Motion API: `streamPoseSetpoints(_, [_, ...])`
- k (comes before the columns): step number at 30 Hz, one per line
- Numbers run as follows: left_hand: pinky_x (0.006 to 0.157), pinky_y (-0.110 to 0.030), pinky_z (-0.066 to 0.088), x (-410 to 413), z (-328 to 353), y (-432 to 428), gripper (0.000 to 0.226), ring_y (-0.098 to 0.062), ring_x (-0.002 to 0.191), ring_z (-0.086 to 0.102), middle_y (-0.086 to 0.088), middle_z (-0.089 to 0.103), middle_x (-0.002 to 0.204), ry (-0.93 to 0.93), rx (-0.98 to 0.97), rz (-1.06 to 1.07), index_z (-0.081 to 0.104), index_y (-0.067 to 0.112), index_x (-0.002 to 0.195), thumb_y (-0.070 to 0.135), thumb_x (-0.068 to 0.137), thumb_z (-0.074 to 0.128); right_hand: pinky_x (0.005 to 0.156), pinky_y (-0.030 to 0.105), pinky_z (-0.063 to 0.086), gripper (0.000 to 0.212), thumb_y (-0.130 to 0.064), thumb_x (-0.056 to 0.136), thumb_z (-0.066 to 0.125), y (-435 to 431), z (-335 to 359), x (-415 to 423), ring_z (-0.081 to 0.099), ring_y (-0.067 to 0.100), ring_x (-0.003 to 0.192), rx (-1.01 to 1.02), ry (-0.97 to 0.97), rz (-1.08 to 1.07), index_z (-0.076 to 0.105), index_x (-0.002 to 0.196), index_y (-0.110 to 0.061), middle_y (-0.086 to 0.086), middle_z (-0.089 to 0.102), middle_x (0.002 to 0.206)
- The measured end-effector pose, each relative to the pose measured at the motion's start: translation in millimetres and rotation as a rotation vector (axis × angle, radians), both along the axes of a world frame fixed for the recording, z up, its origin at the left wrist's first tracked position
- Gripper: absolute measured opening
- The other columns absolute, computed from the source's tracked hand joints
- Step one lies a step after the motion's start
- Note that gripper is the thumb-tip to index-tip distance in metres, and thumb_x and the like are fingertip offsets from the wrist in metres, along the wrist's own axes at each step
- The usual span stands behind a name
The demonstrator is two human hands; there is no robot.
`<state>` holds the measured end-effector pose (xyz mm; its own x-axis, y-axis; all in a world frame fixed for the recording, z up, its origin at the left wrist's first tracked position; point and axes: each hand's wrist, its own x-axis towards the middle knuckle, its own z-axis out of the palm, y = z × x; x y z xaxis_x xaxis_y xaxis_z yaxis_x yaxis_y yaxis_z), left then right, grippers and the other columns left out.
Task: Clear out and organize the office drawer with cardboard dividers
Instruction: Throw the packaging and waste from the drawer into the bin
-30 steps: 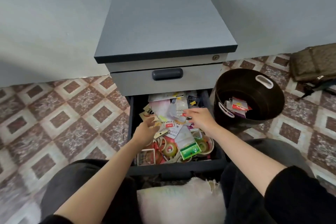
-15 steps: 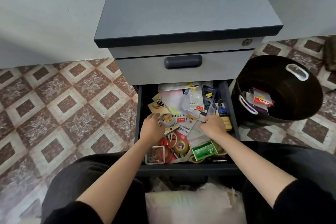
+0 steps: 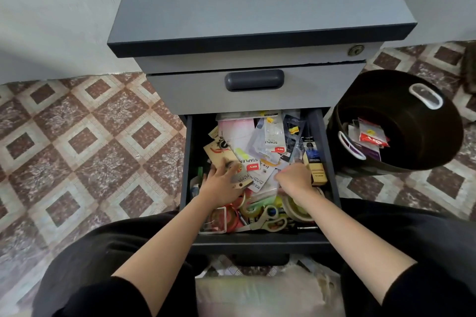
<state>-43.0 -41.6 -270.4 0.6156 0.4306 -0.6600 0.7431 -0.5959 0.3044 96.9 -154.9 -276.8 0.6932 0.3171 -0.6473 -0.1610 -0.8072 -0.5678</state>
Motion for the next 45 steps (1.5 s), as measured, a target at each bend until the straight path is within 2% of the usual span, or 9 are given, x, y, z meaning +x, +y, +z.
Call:
streamPoseSetpoints(3, [0.117,-0.052,0.004,-3,2,-5,0.073,-0.036,0.143,-0.008,0.0,-0.014,0.157,0.005,-0.004,-0.048,0.005,0.033,0.15,0.042,0.092,0.049,0.07,0.037,0.059,0.009,0.003,0.081,0.064,2,2,-6,0.067,0.023,0.063,0.066,0.152,-0.147,0.06,0.089,0.002,0.01,0.062,0.067])
streamPoseSetpoints(12, [0.108,-0.039,0.035,-9,7,-14,0.059,-0.026,0.14,0.026,0.005,0.013,0.157,-0.145,-0.102,0.063,0.024,0.031,0.147,0.015,0.093,0.044,0.036,0.017,0.039,0.022,-0.002,0.083,0.066,8,12,-15,0.061,0.015,0.049,0.164,0.312,-0.285,0.058,0.102,0.005,0.013,0.065,0.07])
streamPoseSetpoints(16, [0.062,-0.019,0.047,-9,4,-15,0.057,-0.019,0.089,0.061,-0.006,0.043,0.144,-0.21,-0.124,0.235,0.028,0.029,0.146,0.01,0.094,0.043,0.032,0.017,0.033,0.028,-0.001,0.083,0.065,15,11,-16,0.055,0.016,0.046,0.148,0.391,-0.258,0.056,0.109,0.005,0.012,0.061,0.071])
streamPoseSetpoints(19, [0.046,-0.019,0.041,-8,2,-12,0.055,-0.019,0.065,0.059,-0.012,0.052,0.135,-0.265,-0.144,0.379,0.037,0.027,0.142,0.005,0.092,0.042,0.032,0.017,0.033,0.032,-0.001,0.083,0.064,22,14,-17,0.05,0.016,0.046,0.146,0.437,-0.195,0.053,0.113,0.001,0.011,0.057,0.074])
streamPoseSetpoints(24, [0.052,-0.019,0.043,-11,5,-7,0.051,-0.014,0.077,0.061,-0.007,0.048,0.141,-0.346,-0.171,0.473,0.046,0.024,0.137,0.002,0.092,0.04,0.033,0.017,0.029,0.018,-0.006,0.078,0.072,29,7,-19,0.038,0.012,0.048,0.1,0.407,-0.17,0.055,0.082,-0.005,0.004,0.05,0.064])
streamPoseSetpoints(28, [0.061,-0.018,0.045,-13,4,-6,0.054,0.003,0.07,0.049,-0.004,0.05,0.139,-0.383,-0.183,0.551,0.052,0.023,0.133,-0.004,0.089,0.037,0.046,0.022,0.034,0.024,-0.007,0.075,0.074,31,2,-24,0.045,0.014,0.056,0.093,0.347,-0.168,0.061,0.095,-0.002,0.01,0.062,0.086])
streamPoseSetpoints(34, [0.039,-0.009,0.035,-13,8,-8,0.05,-0.015,0.085,0.062,0.0,0.057,0.132,-0.435,-0.218,0.647,0.053,0.018,0.131,-0.006,0.09,0.038,0.051,0.024,0.041,0.02,-0.006,0.075,0.076,34,0,-34,0.058,0.023,0.077,0.082,0.258,-0.102,0.06,0.085,-0.001,0.015,0.064,0.092])
streamPoseSetpoints(42, [0.043,-0.013,0.036,-16,9,-14,0.048,-0.003,0.049,0.044,0.004,0.062,0.123,-0.448,-0.243,0.68,0.052,0.018,0.131,-0.004,0.091,0.04,0.072,0.026,0.05,0.045,-0.014,0.073,0.08,34,1,-36,0.063,0.025,0.095,0.061,0.261,-0.075,0.06,0.108,0.006,0.014,0.065,0.108])
streamPoseSetpoints(45, [0.039,-0.011,0.033,-16,11,-16,0.046,0.0,0.038,0.038,0.003,0.063,0.123,-0.445,-0.257,0.68,0.052,0.018,0.131,-0.002,0.091,0.042,0.052,0.019,0.04,0.032,-0.02,0.077,0.078,33,7,-35,0.058,0.017,0.074,0.007,0.261,-0.008,0.059,0.091,0.002,0.008,0.065,0.09])
